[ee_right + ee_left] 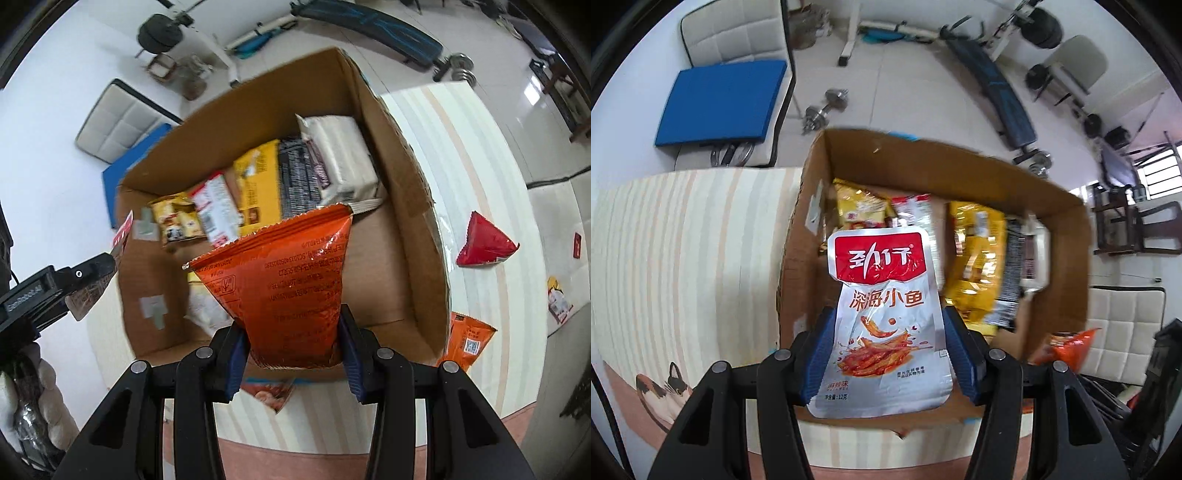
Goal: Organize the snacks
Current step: 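Carry both held packets over the box and lower them, then open both grippers to drop the packets into the box, then grasp the brown shrimp cracker packet with left gripper while right grasps orange QR bag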
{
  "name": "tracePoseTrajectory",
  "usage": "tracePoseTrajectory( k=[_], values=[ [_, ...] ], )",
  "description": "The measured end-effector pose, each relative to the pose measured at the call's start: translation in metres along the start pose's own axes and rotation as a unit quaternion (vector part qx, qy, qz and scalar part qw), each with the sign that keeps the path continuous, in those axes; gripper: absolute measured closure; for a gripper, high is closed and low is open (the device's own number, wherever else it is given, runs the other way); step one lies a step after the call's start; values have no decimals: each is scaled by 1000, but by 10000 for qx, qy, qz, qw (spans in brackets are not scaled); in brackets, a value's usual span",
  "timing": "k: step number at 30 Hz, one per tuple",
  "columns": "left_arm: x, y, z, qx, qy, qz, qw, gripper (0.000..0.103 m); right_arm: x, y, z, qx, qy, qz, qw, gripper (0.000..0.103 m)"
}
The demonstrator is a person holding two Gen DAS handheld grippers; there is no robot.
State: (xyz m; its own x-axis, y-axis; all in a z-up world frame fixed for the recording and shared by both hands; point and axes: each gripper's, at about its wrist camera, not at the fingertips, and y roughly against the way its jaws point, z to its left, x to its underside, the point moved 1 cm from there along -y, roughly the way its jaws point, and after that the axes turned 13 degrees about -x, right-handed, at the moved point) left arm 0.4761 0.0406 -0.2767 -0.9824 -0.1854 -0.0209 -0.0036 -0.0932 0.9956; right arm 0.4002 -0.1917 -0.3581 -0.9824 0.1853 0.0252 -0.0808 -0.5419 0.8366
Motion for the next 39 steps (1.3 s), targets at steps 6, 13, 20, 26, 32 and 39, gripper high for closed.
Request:
tracePoseTrajectory(
  k=[6, 13, 20, 26, 32, 39],
  values=[
    [-5, -29, 0, -256, -124, 278, 9992, 45, -11, -23, -10, 107, -157, 184, 9997, 55],
    [-4, -23, 4, -308, -68, 216, 9993, 33, -10, -31, -11, 237, -196, 367, 9989, 24],
    [7, 7, 5, -252, -108, -180, 9995, 14, -1, -22, 10, 535, 226, 305, 9978, 9],
    [36, 58, 0, -270, -261, -1025, 9940, 14, 17, 11, 30, 305, 632, -88, 9975, 9],
    [89, 97, -3, -208, -217, -1458, 9889, 14, 50, 48, 38, 233, 1046, -503, 9930, 8],
    [164, 59, 7, -214, 568, -852, 9945, 14, 100, 67, -23, 351, 455, -718, 9958, 8]
  ],
)
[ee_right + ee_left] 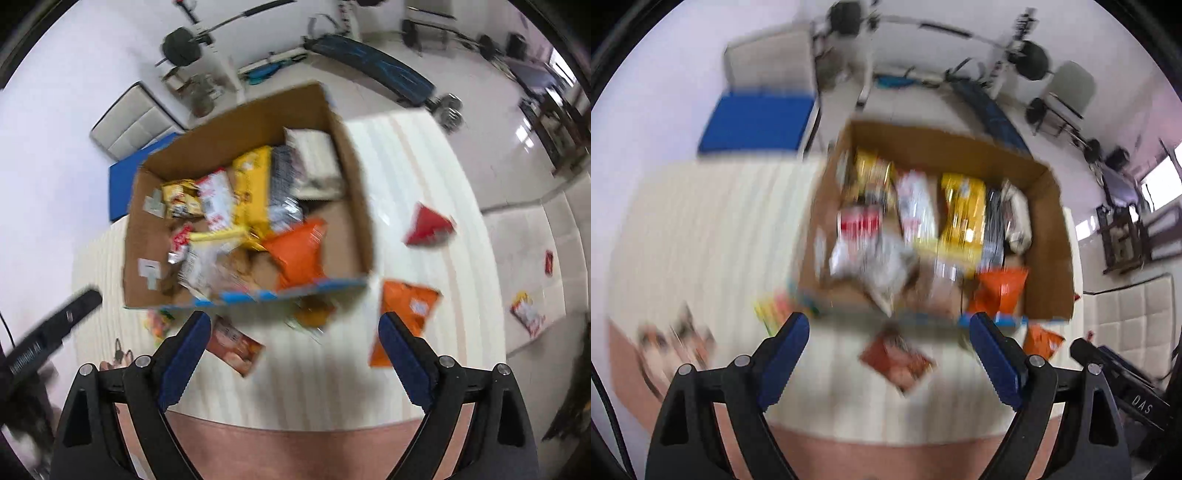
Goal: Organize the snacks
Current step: 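Grasp the brown shrimp cracker packet with left gripper while right grasps orange QR bag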
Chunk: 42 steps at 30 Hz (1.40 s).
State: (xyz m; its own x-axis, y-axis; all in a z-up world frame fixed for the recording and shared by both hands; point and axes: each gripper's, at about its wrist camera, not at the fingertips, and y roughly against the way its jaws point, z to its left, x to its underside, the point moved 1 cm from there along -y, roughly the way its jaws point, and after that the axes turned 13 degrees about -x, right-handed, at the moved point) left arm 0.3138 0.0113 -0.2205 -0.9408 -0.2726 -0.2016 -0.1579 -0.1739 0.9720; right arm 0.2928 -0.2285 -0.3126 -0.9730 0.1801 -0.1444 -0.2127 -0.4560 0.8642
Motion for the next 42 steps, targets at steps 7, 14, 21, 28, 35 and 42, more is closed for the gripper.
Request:
tracePoseTrajectory(
  k=[7, 14, 21, 28, 35, 42],
  values=[
    [54, -108, -13, 181, 1157, 1442, 9826, 14, 46, -22, -80, 347, -775, 94, 9963, 8],
    [73, -151, -31, -271, 1652, 1522, 9741, 14, 60, -41, -126, 518, -1159, 6, 9919, 8],
    [80, -169, -42, -655, 1486, 1569, 9742, 14, 38, -66, -133, 732, -969, 137, 9925, 8],
    [87, -167, -32, -810, 1256, 1578, 9761, 14, 16, -93, -134, 830, -794, 389, 9926, 8],
    [105, -163, -8, -900, 1104, 1713, 9749, 14, 1, -112, -130, 893, -748, 636, 9912, 8],
    [112, -137, 11, -930, 797, 1466, 9816, 14, 5, -126, -126, 1037, -608, 978, 9879, 38]
  ],
)
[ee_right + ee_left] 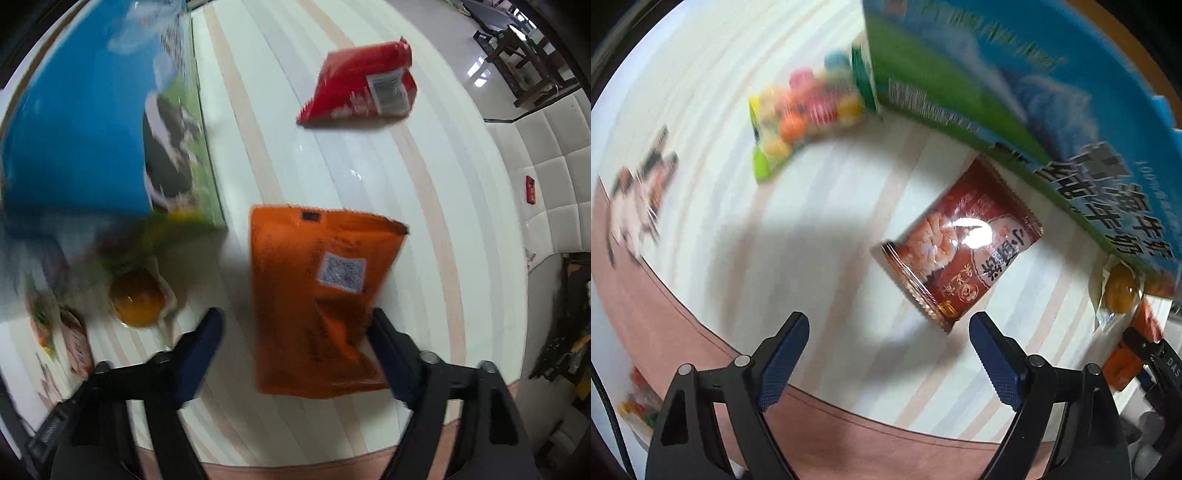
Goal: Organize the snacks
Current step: 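Grasp the brown shrimp cracker packet with left gripper while right grasps orange QR bag, then lift both held packets up from the table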
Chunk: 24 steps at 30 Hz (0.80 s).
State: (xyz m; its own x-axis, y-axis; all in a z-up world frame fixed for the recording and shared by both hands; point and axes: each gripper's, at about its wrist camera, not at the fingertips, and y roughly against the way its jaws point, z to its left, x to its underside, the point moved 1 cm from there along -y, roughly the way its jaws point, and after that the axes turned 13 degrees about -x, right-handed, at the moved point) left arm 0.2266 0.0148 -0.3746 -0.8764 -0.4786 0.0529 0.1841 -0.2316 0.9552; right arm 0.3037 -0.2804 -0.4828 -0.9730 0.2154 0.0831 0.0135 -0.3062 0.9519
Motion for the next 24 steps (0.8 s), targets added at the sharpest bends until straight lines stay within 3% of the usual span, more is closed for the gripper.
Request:
tracePoseTrajectory(
  k=[1, 5, 7, 12, 17, 18, 20, 22, 24],
  values=[
    [-3, 4, -1, -23, -76, -122, 9999, 14, 3, 0, 1, -12, 67, 47, 10000, 43],
    [-10, 21, -13, -91, -791, -642, 9948, 14, 22, -4, 0, -163, 159, 405, 9989, 47],
    [-15, 20, -23, -68, -1203, -646, 9906, 14, 32, -6, 0, -175, 227, 540, 9981, 48],
    [-18, 11, -47, -424, -2023, -795, 9752, 14, 57, -13, 5, -244, 375, 794, 9958, 48],
    [-20, 0, -71, -321, -2418, -614, 9679, 16, 69, -16, 16, -13, 637, 802, 9947, 47],
    [-23, -3, -74, -248, -2424, -597, 9680, 19, 69, -17, 17, 24, 666, 817, 9944, 47],
    [-24, 1, -78, 11, -2285, -647, 9714, 41, 71, -17, 20, 34, 666, 839, 9942, 47],
    [-22, 4, -79, 55, -2278, -603, 9718, 49, 74, -20, 23, 21, 665, 875, 9939, 47],
    [-13, 8, -77, -8, -2305, -595, 9713, 50, 78, -21, 23, 6, 707, 931, 9932, 47]
  ],
)
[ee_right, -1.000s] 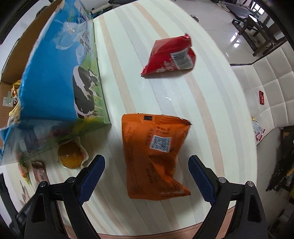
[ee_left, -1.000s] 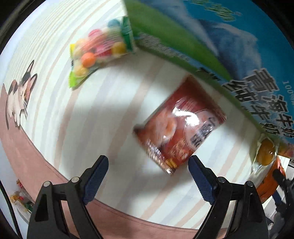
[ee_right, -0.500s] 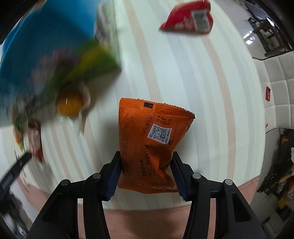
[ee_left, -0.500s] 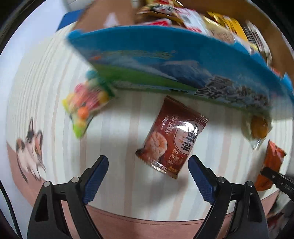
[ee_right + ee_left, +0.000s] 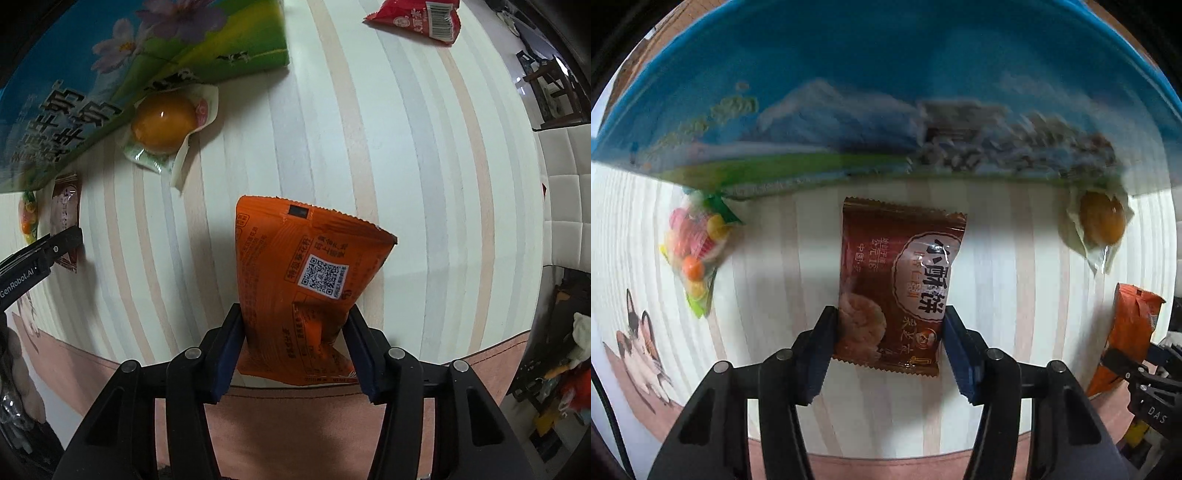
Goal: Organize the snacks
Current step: 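Lift both held packets up from the table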
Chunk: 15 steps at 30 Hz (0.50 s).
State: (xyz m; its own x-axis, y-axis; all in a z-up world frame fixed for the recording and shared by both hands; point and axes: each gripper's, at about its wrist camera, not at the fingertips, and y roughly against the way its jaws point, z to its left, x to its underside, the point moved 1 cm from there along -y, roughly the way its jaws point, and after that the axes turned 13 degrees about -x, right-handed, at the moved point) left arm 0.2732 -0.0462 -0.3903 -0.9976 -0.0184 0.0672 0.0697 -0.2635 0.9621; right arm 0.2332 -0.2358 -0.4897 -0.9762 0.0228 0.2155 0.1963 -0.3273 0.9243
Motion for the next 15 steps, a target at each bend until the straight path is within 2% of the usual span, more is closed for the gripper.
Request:
tracePoseTrajectory(
  k=[4, 7, 9, 15],
  values=[
    [27, 6, -9, 8, 18, 196, 9998, 50, 21, -14, 17, -99, 125, 210, 9997, 48],
    [64, 6, -15, -198, -86, 518, 9984, 50, 44, -22, 22, -134, 247, 409, 9988, 48],
    [85, 3, -19, -177, -129, 673, 9975, 50, 59, -27, 25, -112, 338, 530, 9980, 48],
    [105, 1, -12, -108, -74, 789, 9968, 44, 78, -35, 33, 43, 449, 508, 9977, 47]
  ],
)
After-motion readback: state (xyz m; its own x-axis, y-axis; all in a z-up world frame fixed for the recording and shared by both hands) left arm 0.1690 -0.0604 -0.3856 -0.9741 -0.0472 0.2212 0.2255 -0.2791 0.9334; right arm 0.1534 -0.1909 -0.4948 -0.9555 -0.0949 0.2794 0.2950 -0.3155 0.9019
